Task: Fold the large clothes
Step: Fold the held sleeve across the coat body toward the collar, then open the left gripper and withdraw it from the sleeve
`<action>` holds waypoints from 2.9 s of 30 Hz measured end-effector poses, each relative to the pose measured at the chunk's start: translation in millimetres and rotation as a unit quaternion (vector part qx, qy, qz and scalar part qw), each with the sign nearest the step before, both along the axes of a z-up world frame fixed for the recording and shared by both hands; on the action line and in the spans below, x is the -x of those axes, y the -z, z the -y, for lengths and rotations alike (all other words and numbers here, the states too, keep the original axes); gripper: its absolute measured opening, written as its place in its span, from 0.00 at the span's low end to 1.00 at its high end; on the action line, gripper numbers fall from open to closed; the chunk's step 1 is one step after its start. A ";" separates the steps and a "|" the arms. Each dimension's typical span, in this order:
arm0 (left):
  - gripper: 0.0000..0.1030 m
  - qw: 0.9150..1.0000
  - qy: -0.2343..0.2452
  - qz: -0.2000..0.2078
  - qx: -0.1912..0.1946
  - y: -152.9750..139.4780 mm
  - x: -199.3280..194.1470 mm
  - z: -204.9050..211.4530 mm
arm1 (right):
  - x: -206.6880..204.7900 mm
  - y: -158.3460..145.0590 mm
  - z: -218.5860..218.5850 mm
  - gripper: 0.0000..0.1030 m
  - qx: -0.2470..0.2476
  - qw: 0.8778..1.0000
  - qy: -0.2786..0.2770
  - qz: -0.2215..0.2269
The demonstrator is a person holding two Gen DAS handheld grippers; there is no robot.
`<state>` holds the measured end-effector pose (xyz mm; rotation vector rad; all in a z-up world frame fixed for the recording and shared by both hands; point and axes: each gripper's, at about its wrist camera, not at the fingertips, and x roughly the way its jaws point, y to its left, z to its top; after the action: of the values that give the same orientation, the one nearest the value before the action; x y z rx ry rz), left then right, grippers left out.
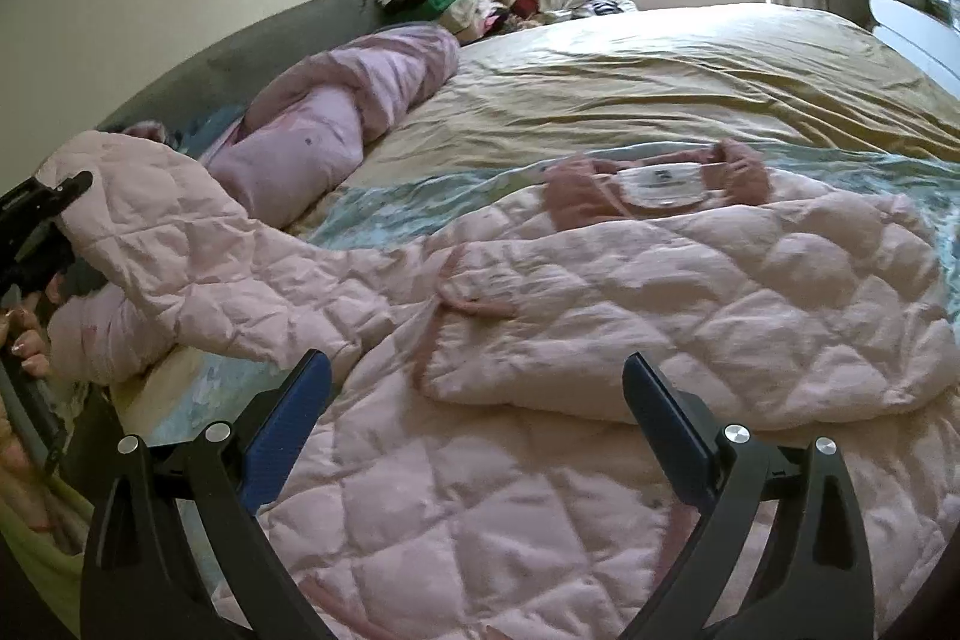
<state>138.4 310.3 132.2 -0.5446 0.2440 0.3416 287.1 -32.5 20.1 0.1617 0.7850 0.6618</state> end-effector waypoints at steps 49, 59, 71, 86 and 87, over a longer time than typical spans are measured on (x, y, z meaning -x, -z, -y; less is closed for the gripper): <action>0.11 0.948 0.283 -0.079 -0.125 50.7 -119.0 286.9 | -27.9 10.8 233.1 0.94 -0.101 0.976 0.190 -0.030; 0.17 0.917 0.344 -0.153 -0.129 111.6 -133.4 336.2 | -32.2 17.7 267.8 0.94 -0.115 0.965 0.230 -0.042; 0.59 0.857 0.400 -0.254 -0.201 178.2 -121.3 385.9 | -30.7 19.8 274.3 0.94 -0.103 0.967 0.227 -0.048; 0.91 0.887 0.345 -0.256 -0.169 119.2 -119.6 278.1 | -54.2 38.8 205.4 0.92 -0.119 0.977 0.114 -0.136; 0.91 0.894 0.328 -0.259 -0.161 116.1 -126.3 265.4 | -56.5 40.9 200.5 0.86 -0.122 0.976 0.109 -0.145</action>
<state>264.7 44.9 16.2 -0.0091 0.8479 -0.1452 343.6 -233.1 -20.8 0.5718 0.9481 0.5293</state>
